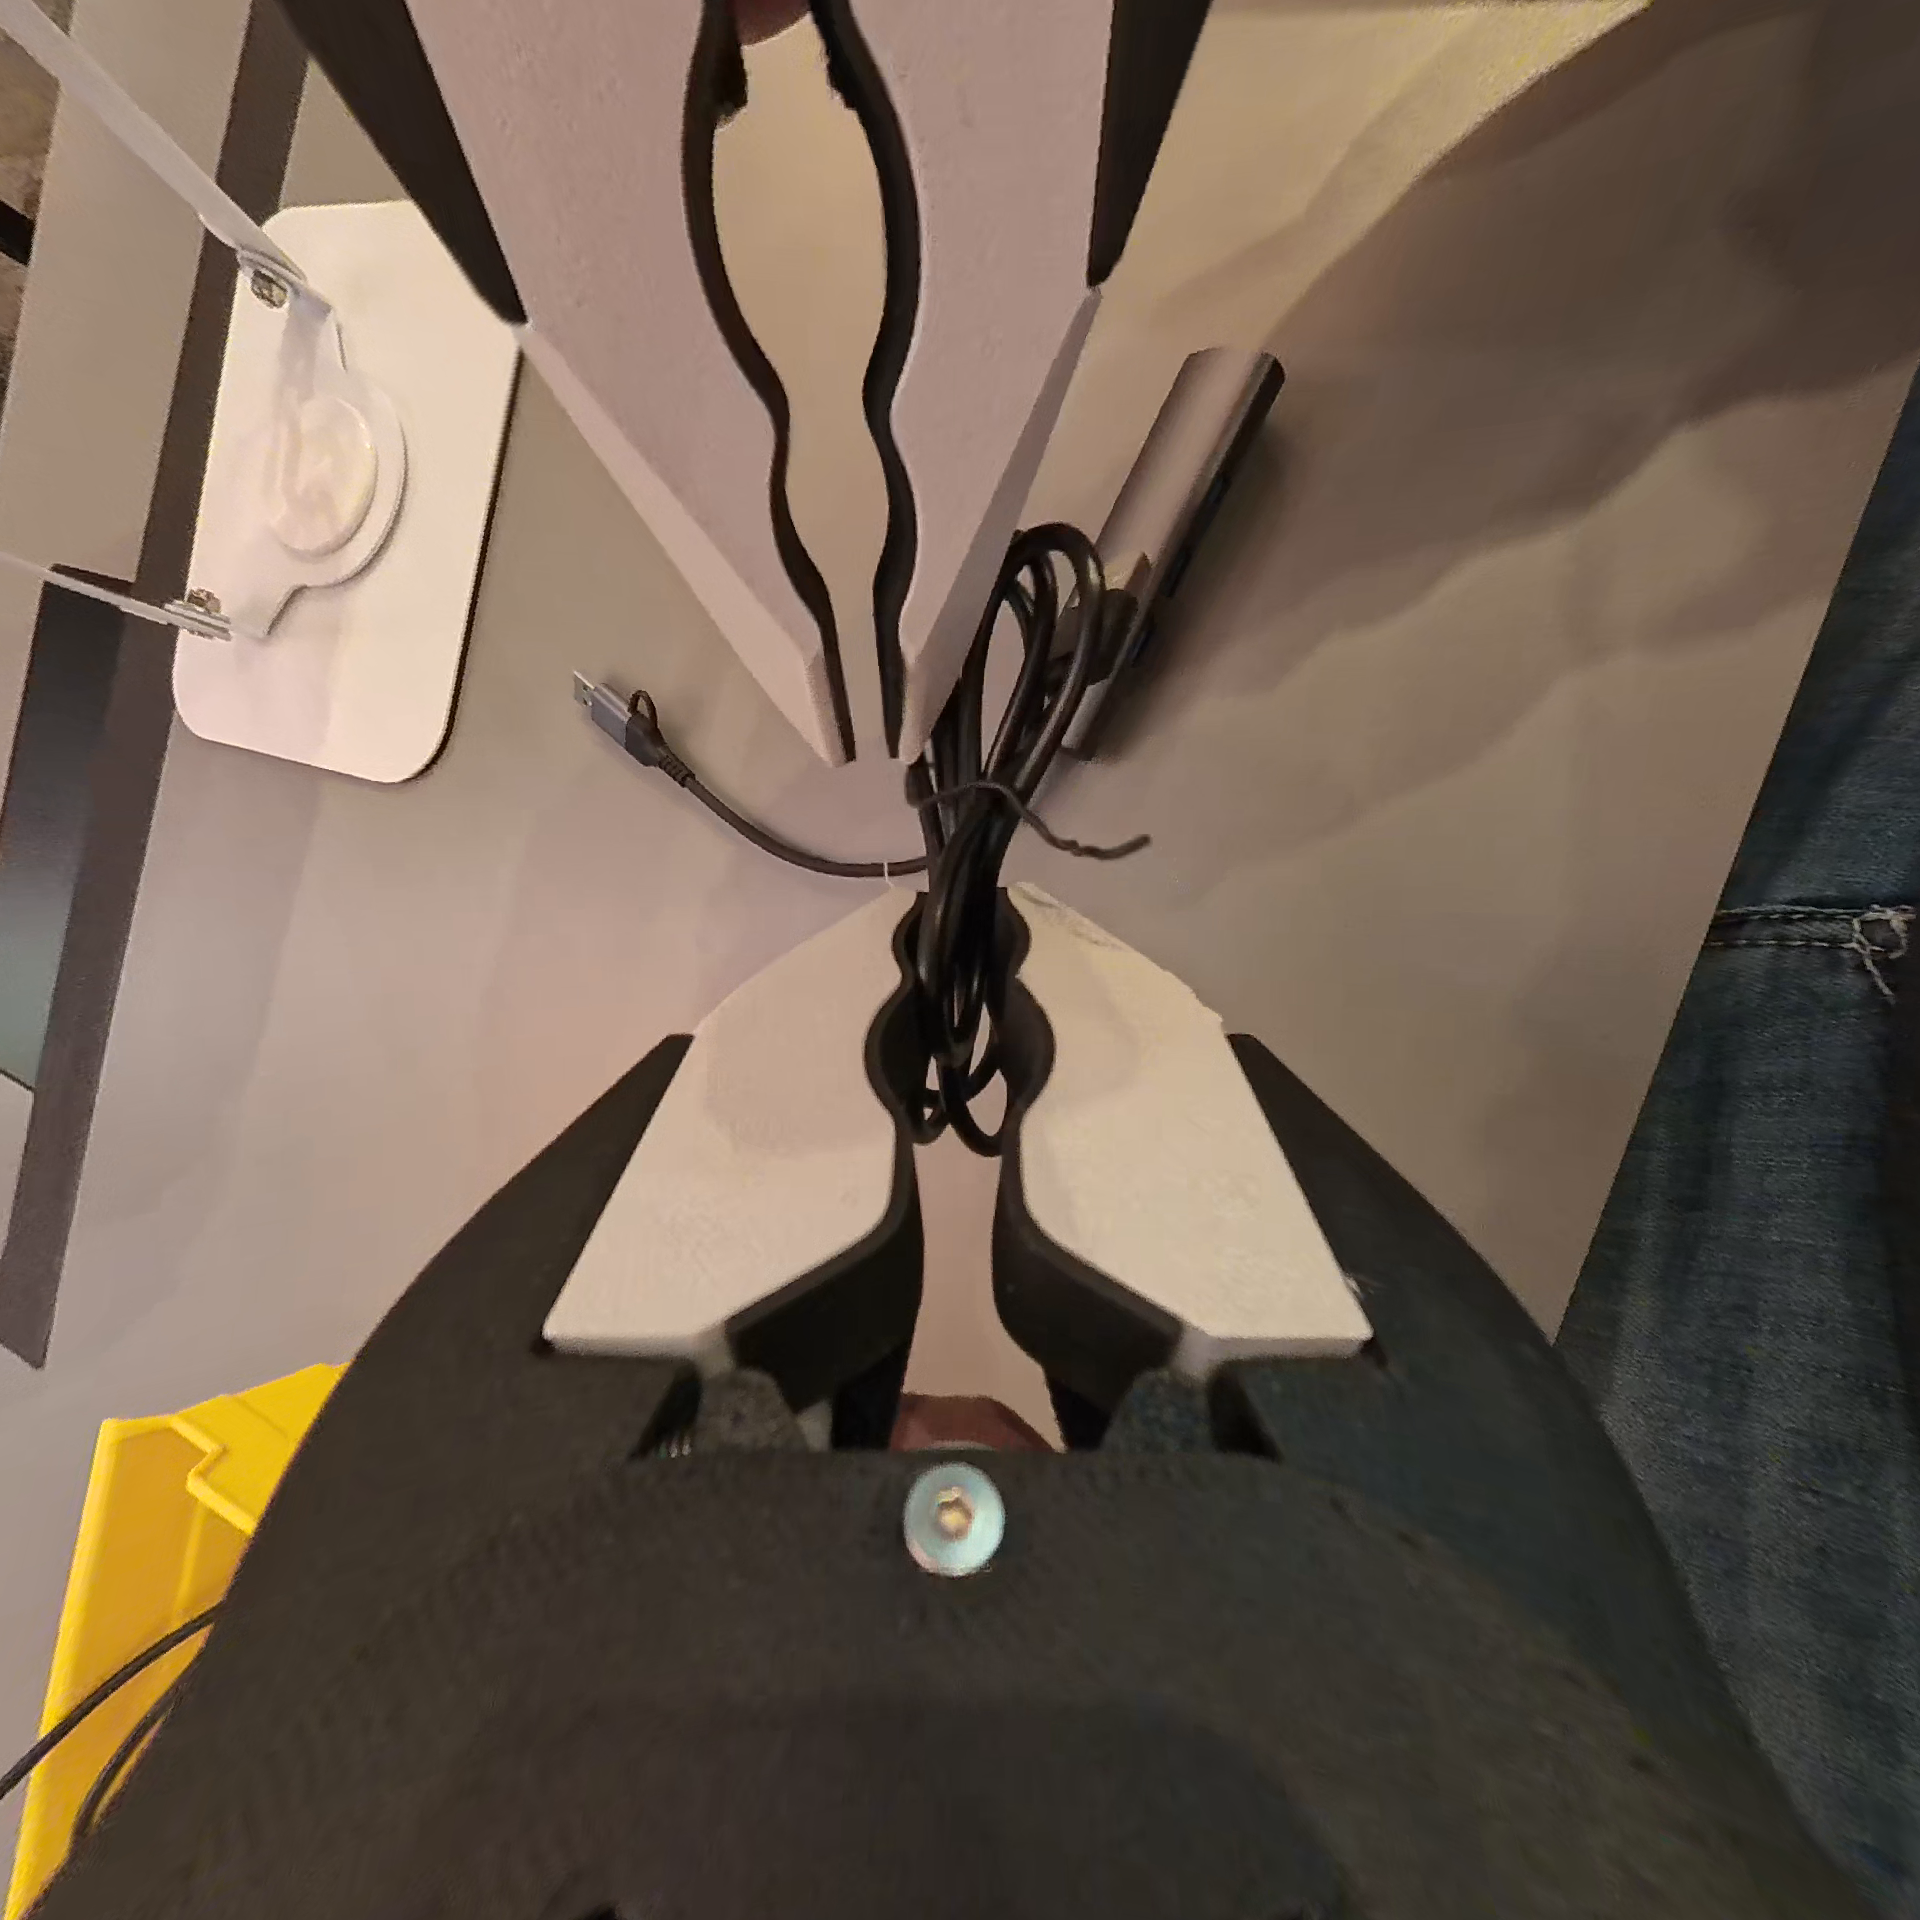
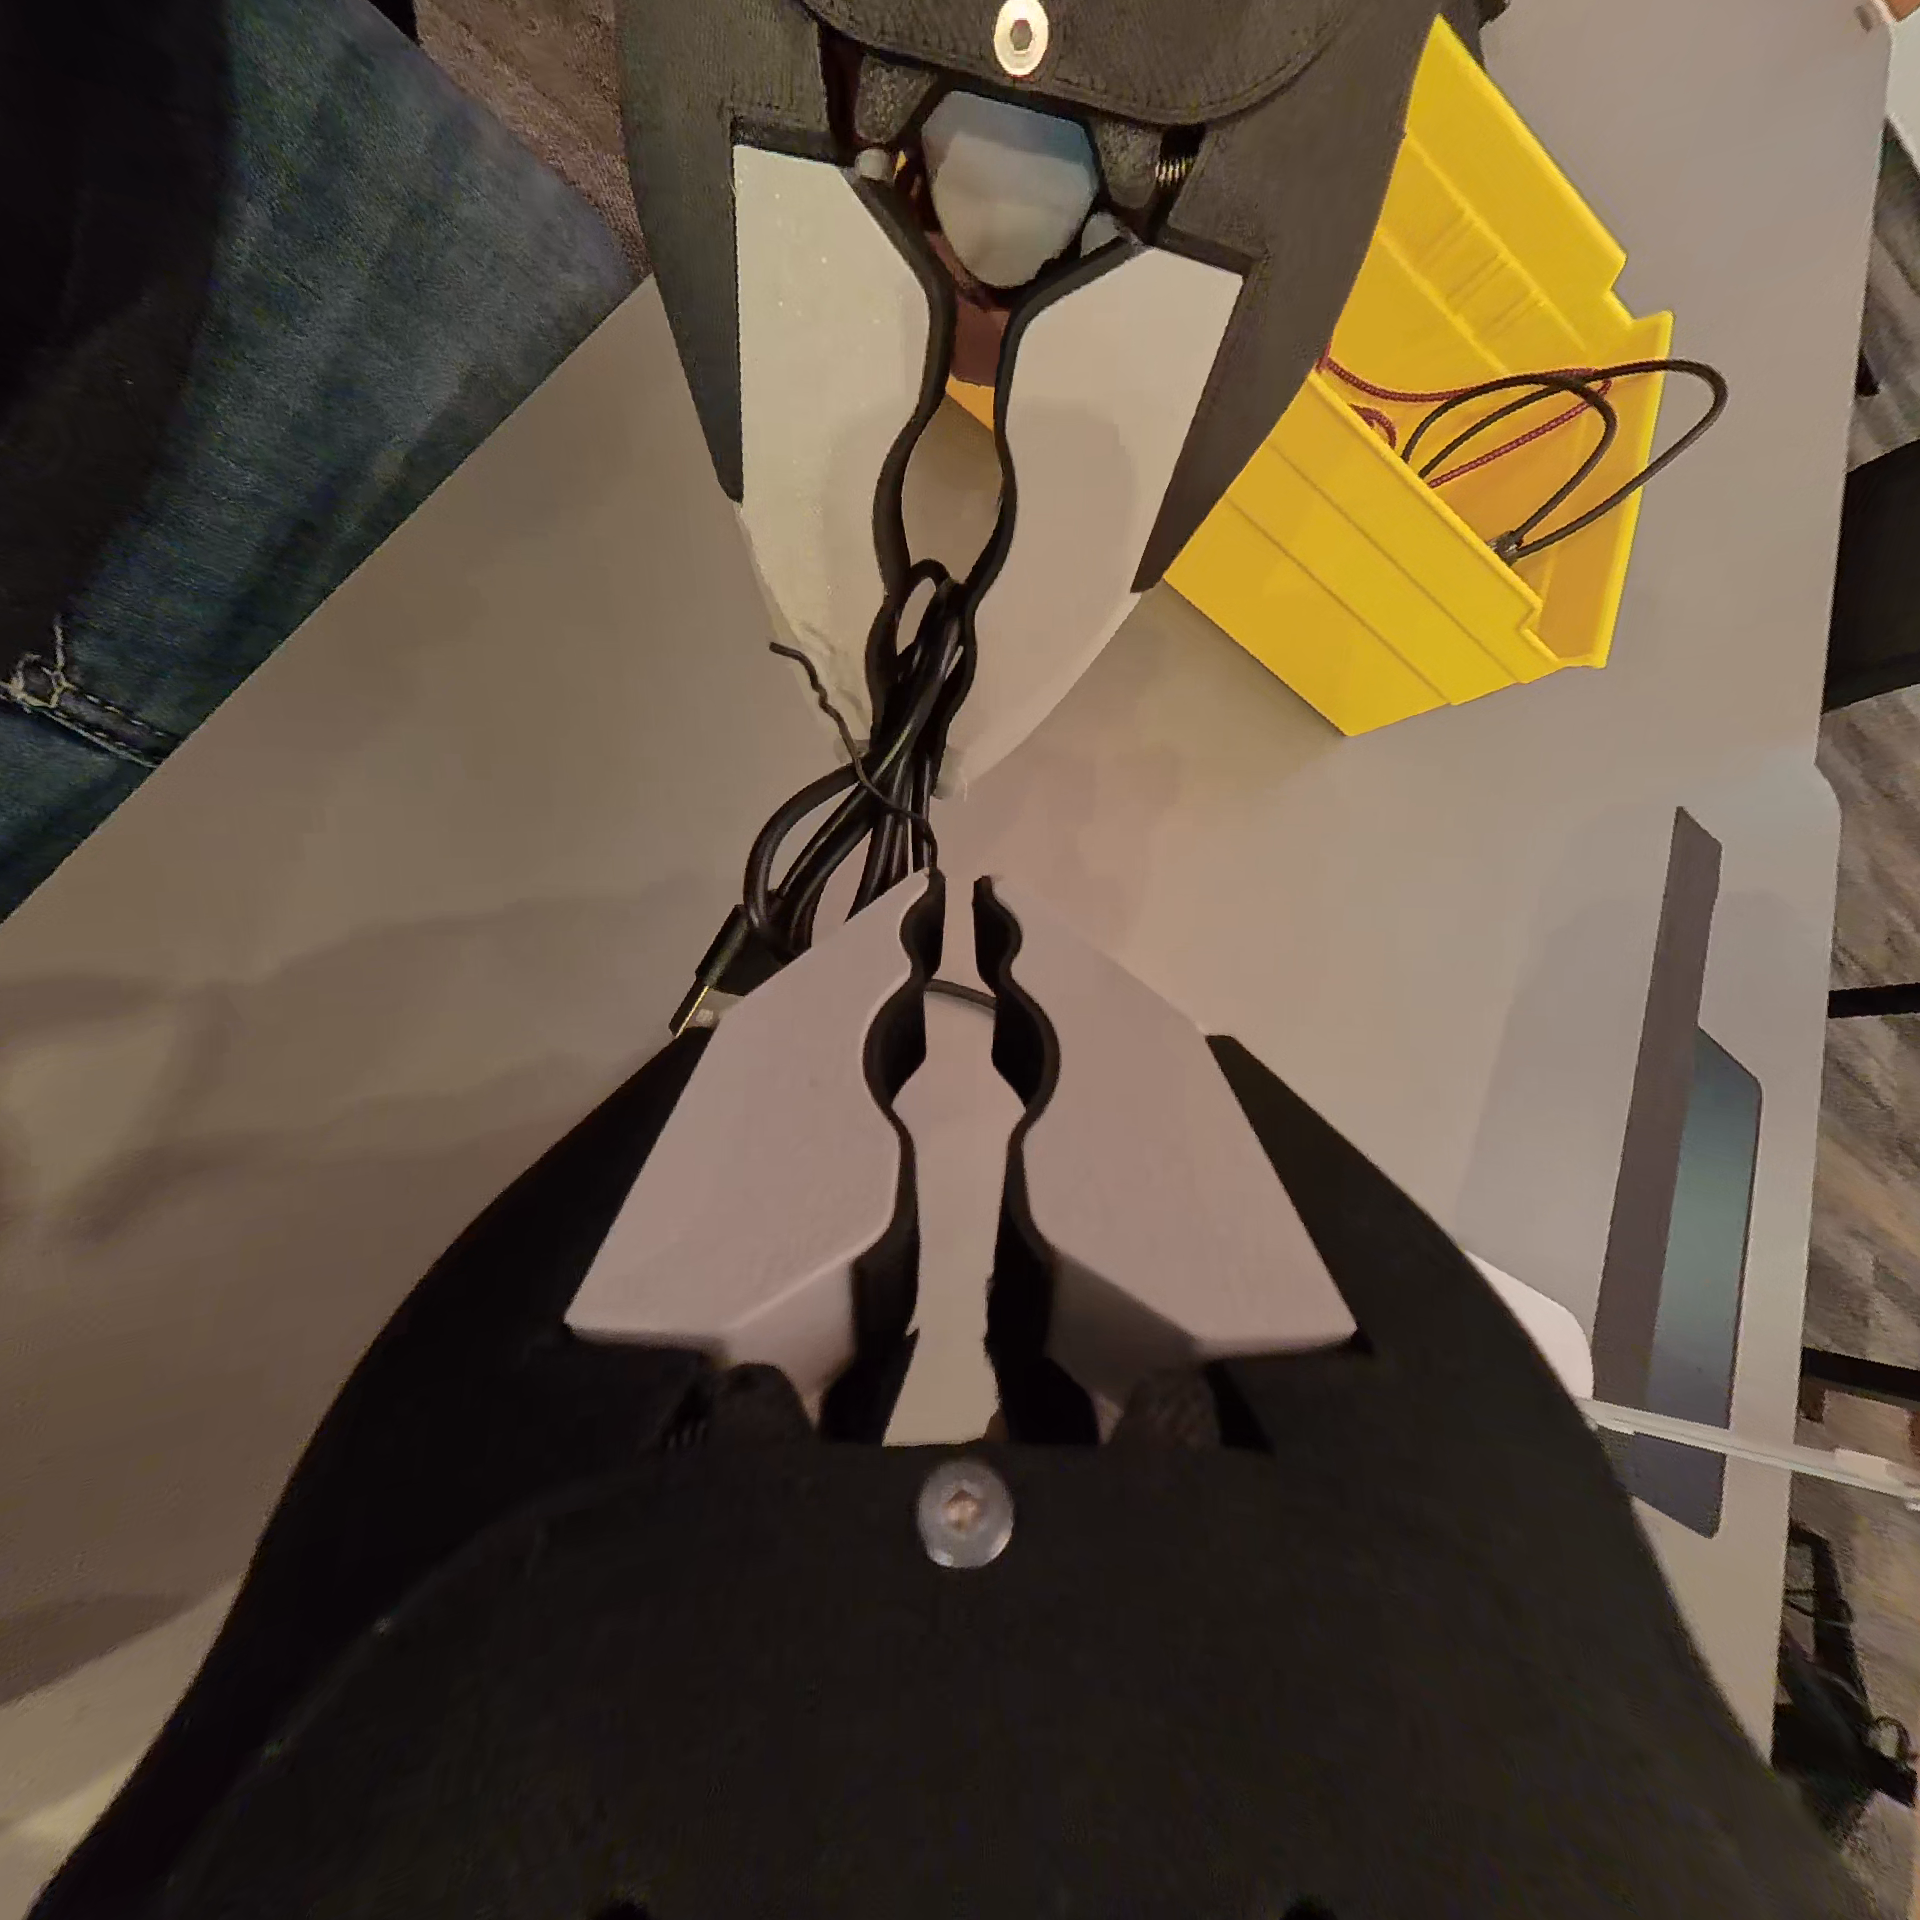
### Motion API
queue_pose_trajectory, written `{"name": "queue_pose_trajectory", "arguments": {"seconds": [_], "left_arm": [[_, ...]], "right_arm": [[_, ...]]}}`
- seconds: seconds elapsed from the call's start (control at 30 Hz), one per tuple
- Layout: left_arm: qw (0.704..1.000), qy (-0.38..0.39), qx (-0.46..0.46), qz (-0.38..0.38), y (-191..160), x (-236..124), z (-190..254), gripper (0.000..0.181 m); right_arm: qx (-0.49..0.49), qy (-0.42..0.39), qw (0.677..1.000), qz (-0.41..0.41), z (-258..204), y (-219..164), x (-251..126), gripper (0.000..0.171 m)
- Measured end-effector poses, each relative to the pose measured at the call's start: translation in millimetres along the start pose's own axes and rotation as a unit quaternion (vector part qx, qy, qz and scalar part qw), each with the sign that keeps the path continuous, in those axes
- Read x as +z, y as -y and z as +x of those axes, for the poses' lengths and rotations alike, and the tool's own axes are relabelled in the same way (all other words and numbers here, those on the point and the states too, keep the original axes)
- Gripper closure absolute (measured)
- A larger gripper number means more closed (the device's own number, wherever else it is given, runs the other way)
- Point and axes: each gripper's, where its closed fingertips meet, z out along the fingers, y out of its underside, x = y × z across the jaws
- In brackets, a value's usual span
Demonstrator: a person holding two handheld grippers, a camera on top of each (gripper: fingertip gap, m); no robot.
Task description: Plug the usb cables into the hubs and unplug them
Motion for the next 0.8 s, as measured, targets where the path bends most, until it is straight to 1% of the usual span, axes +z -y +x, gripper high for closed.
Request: {"name": "queue_pose_trajectory", "arguments": {"seconds": [0.33, 0.47, 0.6, 0.67, 0.8], "left_arm": [[1.0, 0.012, 0.008, 0.005, 5, 1, -1, 0.172], [1.0, 0.01, -0.003, -0.006, -3, 1, 0, 0.172], [0.999, 0.008, -0.028, -0.02, -19, -4, 6, 0.172], [0.999, 0.009, -0.035, -0.025, -27, -7, 9, 0.172], [0.998, 0.004, -0.047, -0.034, -40, -12, 18, 0.172]], "right_arm": [[0.022, 0.009, 1.0, 0.008, -1, -1, -4, 0.167], [0.051, -0.003, 0.999, 0.0, 4, -9, -4, 0.164], [0.132, -0.004, 0.991, 0.006, 3, -20, -2, 0.146], [0.159, 0.001, 0.987, 0.01, -2, -26, 6, 0.142], [0.179, 0.025, 0.983, -0.008, -13, -38, 31, 0.122]]}}
